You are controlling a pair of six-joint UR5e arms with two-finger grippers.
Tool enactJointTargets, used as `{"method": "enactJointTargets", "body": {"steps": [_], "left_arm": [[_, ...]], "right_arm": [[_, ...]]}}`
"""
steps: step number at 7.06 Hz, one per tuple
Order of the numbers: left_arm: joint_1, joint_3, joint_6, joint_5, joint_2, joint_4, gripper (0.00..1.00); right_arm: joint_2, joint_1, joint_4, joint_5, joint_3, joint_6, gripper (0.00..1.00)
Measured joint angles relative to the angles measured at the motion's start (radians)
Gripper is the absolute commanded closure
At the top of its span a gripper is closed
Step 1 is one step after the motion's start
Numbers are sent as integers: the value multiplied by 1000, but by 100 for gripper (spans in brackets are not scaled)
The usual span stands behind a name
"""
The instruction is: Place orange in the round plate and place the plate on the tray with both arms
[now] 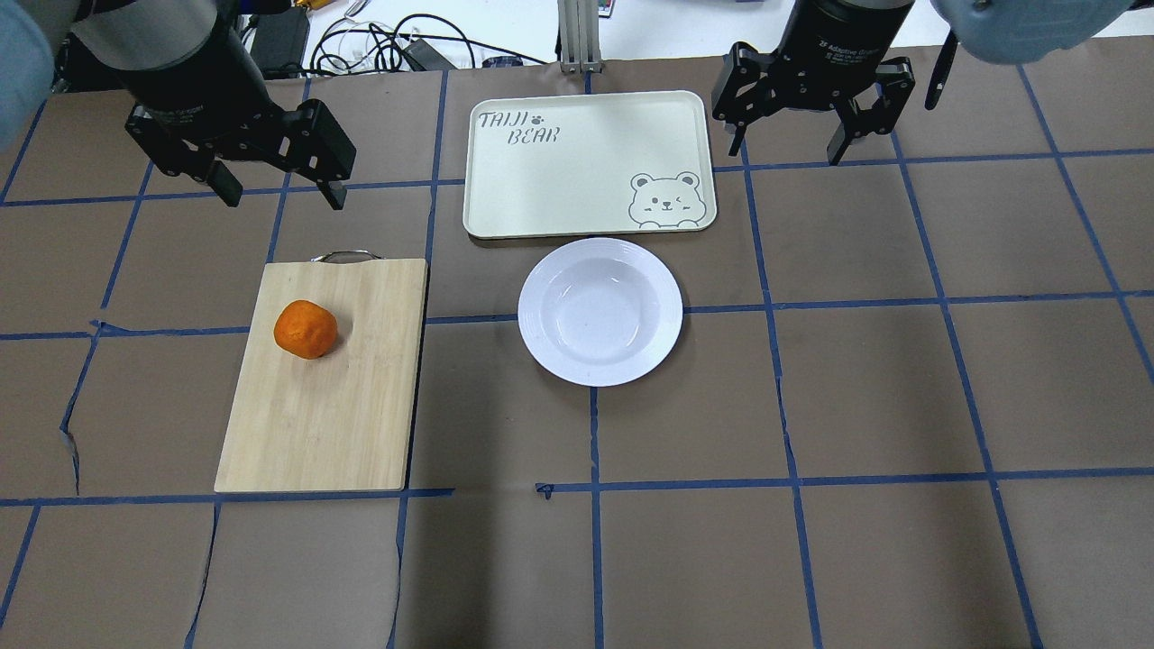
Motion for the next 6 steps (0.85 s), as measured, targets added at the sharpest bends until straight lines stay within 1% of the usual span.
{"method": "enactJointTargets", "body": {"steps": [2,4,6], "left_arm": [[1,3,0,-1,-2,0,0],[1,4,0,0,-1,0,0],[1,4,0,0,-1,0,0]], "right_arm": [[-1,0,0,-1,0,0,0],[-7,0,0,-45,-1,-20,0],[-24,0,-1,-78,-3,-83,0]]}}
